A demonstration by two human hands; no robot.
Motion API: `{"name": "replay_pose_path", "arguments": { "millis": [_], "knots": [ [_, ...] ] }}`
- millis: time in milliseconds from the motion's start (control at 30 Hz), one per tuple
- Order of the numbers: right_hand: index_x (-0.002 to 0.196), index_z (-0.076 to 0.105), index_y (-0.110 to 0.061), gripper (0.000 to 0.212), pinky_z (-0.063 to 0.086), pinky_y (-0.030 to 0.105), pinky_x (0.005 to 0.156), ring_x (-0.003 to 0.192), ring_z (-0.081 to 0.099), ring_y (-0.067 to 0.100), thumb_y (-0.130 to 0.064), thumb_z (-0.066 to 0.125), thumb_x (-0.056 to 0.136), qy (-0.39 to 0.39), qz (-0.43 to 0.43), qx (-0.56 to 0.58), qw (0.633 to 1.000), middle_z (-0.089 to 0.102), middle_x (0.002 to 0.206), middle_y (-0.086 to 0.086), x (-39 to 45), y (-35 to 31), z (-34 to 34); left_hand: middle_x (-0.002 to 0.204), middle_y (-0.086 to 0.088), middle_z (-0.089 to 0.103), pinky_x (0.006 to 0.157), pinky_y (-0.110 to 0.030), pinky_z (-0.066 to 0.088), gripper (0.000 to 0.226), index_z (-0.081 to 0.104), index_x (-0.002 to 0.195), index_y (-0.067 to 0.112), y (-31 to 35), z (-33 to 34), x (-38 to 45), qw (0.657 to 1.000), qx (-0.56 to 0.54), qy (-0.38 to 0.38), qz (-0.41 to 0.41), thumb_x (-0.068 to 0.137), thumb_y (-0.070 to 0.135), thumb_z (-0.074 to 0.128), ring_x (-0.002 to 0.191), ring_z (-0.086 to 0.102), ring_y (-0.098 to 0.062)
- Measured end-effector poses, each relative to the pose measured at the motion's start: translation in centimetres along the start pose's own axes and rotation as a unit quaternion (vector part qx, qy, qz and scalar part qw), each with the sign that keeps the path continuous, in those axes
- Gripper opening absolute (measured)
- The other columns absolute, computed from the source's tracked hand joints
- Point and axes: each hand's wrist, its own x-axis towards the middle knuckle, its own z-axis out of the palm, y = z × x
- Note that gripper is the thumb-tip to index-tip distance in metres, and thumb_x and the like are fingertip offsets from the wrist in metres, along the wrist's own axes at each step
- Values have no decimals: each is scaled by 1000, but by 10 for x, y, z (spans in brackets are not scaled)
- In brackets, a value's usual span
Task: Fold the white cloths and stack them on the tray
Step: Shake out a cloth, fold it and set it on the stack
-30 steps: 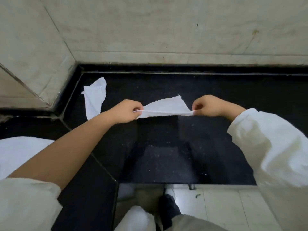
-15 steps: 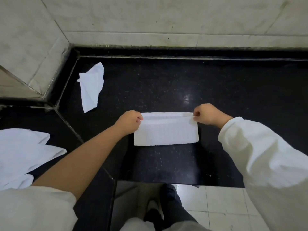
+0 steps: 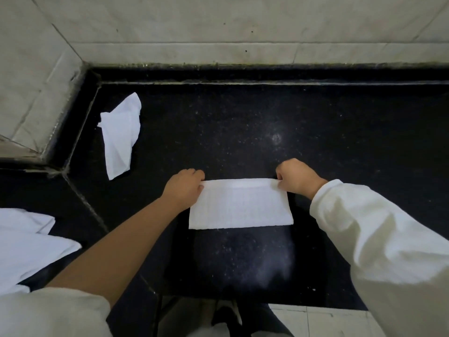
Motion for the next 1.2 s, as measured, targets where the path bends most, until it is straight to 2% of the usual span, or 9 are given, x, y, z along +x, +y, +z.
{"name": "replay_pose_path", "arguments": {
  "millis": [100,267,433,533,633,700,800,1000,1200],
  "knots": [
    [94,61,-3,15,43,30,63,80,49,22,-2,50,84,-14,-18,-1,1000,56,91,13,4,0,-4,137,-9,46,103,-32,40,43,34,140,13,-2,0,-1,999,20,-23,21,98,19,40,124,45,-20],
    [110,62,-2,28,44,31,77,102,58,30,-3,49,86,-22,-42,-1,999,62,112,16,7,3,-22,120,-12,51,90,-32,45,31,57,119,4,-7,-14,-3,996,66,-14,58,98,17,40,108,51,-23],
    [105,66,-1,26,45,35,82,104,55,33,-4,49,86,168,-38,26,985,57,107,17,-3,3,-57,99,-24,61,64,-35,43,22,66,104,-5,-15,-51,-2,978,44,184,89,85,5,59,85,58,-36],
    [99,68,3,23,46,39,83,104,54,37,1,52,82,258,-61,35,964,58,107,21,-14,3,-60,69,-20,62,46,-29,43,14,71,77,-3,-18,-59,-11,958,102,222,153,64,-2,76,55,58,-33],
    [98,68,3,25,49,41,87,105,53,38,3,53,78,232,-71,7,970,58,109,21,-24,5,-39,60,-12,61,42,-26,41,20,69,59,5,-18,-36,-24,951,125,194,206,73,12,57,48,56,-28],
    [103,67,-1,27,48,41,94,112,52,36,0,54,79,163,-63,-12,985,55,118,18,-29,7,-14,67,-9,64,47,-28,43,33,70,64,8,-12,-13,-36,953,143,139,227,78,20,43,55,61,-27],
    [117,61,-9,33,41,41,105,127,41,29,-16,57,86,23,-31,-24,999,41,139,10,-40,12,18,118,-8,58,86,-35,42,36,60,118,12,-4,14,-52,975,137,17,177,95,31,41,109,55,-27],
    [114,57,2,34,45,39,90,111,52,38,-21,54,89,184,108,143,966,56,120,23,-39,5,23,146,-13,38,104,-37,34,49,30,143,4,5,19,-50,996,16,76,48,99,25,38,133,37,-27],
    [90,59,0,20,46,37,81,106,58,36,-15,47,91,81,202,128,968,62,113,19,-28,-8,39,159,-6,6,119,-37,14,57,7,149,9,15,27,-18,999,0,41,-28,101,31,29,148,2,-21]
  ]
}}
